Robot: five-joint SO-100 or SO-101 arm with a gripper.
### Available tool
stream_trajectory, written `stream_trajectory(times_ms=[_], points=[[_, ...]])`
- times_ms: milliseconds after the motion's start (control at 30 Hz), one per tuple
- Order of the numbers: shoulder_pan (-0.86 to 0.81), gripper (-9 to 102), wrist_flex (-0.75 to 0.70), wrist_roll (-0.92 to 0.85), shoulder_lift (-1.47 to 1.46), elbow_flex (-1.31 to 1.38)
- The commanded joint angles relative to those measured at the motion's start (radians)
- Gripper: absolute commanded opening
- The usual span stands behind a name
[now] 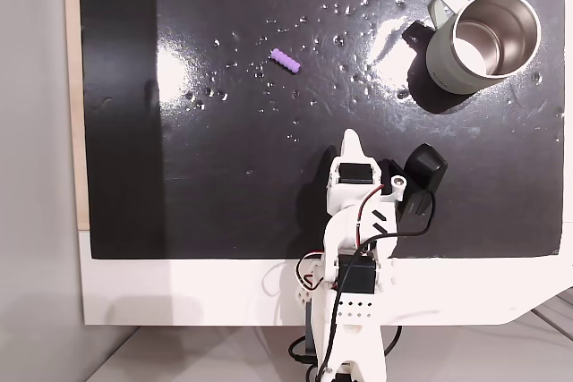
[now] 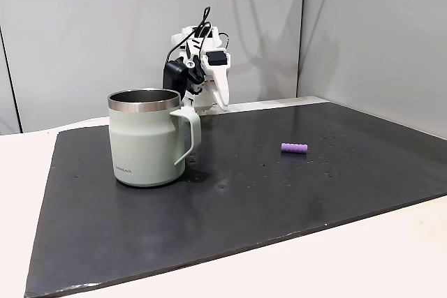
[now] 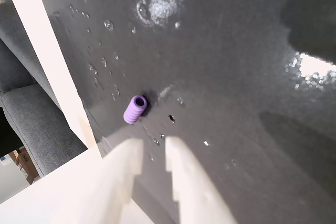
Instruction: Grasp a pengrip and put it in the cup.
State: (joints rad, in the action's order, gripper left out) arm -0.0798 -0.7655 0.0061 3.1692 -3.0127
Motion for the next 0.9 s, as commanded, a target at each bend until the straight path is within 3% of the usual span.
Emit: stream_trajectory(times_ms=[0, 433, 667, 867], points=[[0.043, 0, 0.021, -0.046, 0.009, 0.008], [0.06, 0, -0.006, -0.026, 0.009, 0.04], [0.15, 0, -0.133, -0.026, -0.028, 0.29], [0.186, 0, -0.199, 0.054, -0.331, 0.606]])
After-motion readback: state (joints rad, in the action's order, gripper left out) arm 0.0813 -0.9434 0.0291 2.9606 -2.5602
